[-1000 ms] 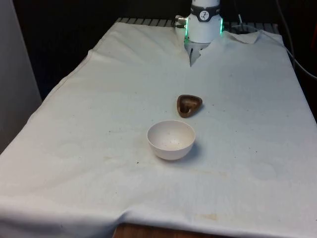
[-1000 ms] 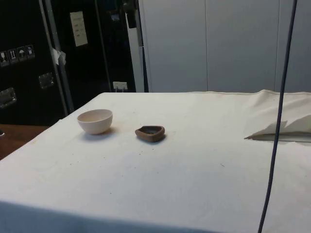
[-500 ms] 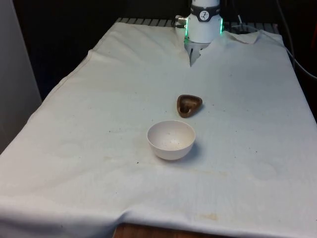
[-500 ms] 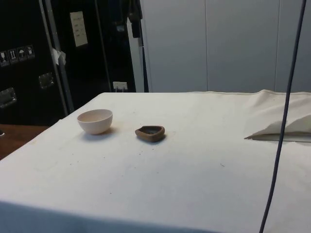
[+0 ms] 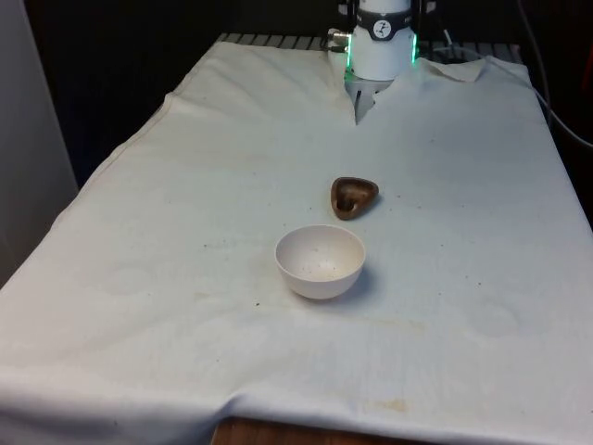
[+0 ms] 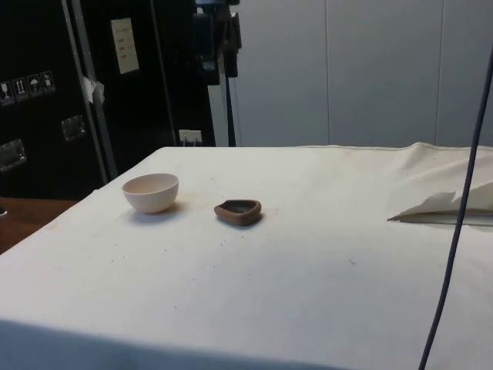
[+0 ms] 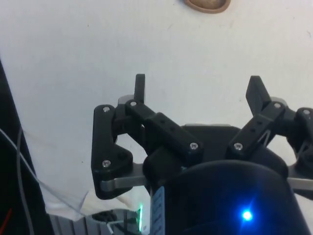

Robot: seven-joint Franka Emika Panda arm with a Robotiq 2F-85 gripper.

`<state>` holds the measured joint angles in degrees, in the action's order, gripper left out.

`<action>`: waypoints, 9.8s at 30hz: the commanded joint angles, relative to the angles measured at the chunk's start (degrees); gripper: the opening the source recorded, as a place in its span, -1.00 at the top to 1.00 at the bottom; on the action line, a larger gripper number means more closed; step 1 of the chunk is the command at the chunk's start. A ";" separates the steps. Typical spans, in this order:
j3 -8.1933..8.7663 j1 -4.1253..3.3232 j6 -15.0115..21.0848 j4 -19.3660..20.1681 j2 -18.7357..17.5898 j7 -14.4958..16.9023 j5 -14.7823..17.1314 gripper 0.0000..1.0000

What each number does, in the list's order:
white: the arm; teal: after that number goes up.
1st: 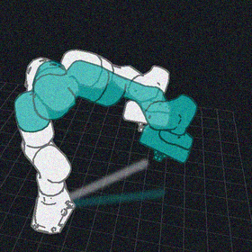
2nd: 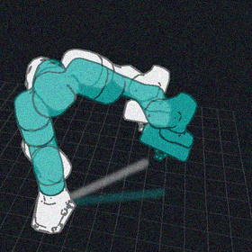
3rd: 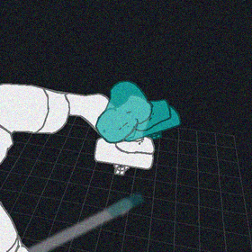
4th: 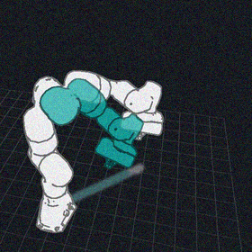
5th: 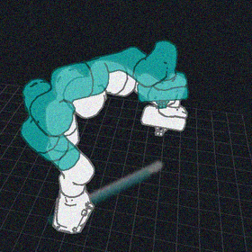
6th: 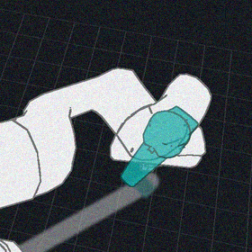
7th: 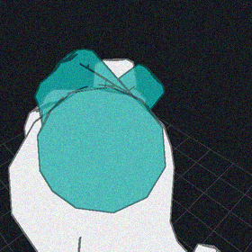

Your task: Pour the coffee beans from the cup into the bowl.

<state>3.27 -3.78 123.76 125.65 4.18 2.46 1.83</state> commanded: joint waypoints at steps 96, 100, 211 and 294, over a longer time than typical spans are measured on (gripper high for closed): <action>0.11 0.69 28.99 18.16 -10.08 1.89 0.34 -1.00; 0.29 0.74 28.48 18.16 -10.26 2.58 0.11 -1.00; -0.11 1.66 38.04 18.68 -16.44 46.81 -1.26 -1.00; 0.86 1.49 47.21 18.62 -22.40 73.51 -4.35 -1.00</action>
<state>3.38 -1.78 170.80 144.33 -18.05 76.09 -1.66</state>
